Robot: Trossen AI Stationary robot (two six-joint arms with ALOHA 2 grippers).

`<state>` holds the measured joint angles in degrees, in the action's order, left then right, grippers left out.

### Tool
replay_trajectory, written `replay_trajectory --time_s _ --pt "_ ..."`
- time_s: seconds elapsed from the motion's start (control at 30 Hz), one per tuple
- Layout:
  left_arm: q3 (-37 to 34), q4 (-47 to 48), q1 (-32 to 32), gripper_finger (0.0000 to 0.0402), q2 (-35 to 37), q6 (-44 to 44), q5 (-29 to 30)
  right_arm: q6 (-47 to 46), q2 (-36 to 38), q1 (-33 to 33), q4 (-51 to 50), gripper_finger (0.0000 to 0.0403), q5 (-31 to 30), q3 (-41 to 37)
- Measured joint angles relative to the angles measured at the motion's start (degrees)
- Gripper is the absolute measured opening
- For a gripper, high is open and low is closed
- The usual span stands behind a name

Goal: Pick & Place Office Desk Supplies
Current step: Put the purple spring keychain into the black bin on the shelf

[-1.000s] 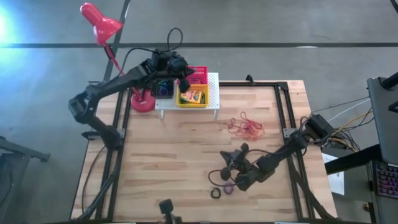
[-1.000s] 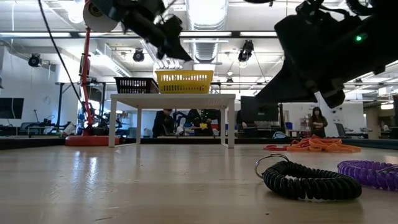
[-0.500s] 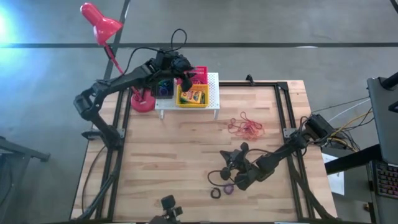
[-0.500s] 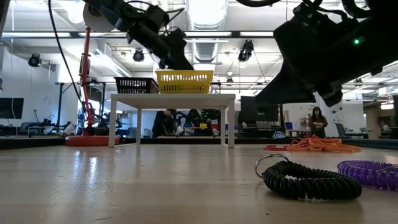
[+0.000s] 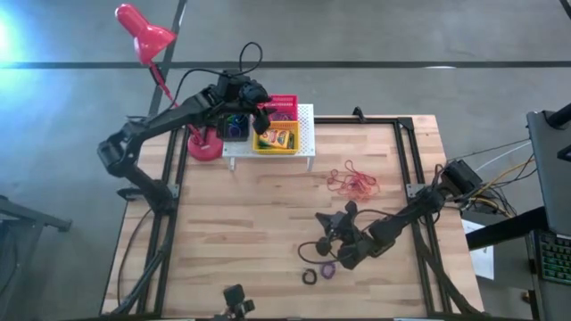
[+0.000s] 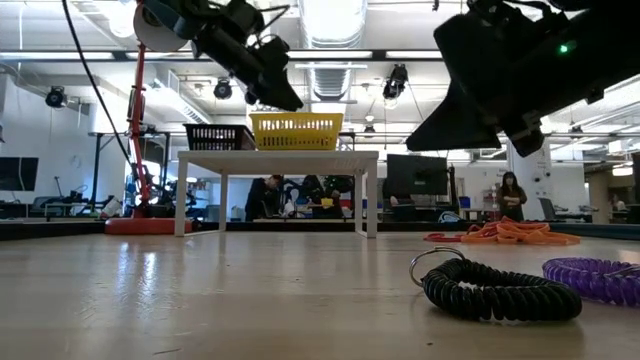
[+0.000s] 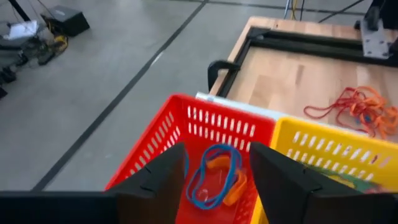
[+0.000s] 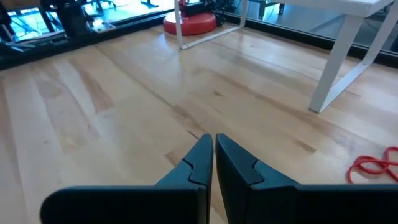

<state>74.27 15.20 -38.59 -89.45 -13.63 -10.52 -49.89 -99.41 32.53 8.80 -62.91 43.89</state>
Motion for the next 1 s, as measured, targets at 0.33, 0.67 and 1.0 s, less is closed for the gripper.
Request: replay_trajectory --time_s 0.33,0.67,1.0 --pt "-0.2 5.4 2.9 0.0222 5.6 2.9 0.0 0.1 1.9 -1.2 -3.3 0.0030 13.2 0.0" --pt "-17.4 -0.8 17.7 0.0174 22.3 6.3 0.0 9.0 5.9 -5.7 -7.0 0.0120 47.7 -0.1" --pt "-37.7 -23.5 36.7 0.0165 30.1 6.8 1.4 16.9 5.3 -4.6 -3.0 0.0184 56.9 -0.1"
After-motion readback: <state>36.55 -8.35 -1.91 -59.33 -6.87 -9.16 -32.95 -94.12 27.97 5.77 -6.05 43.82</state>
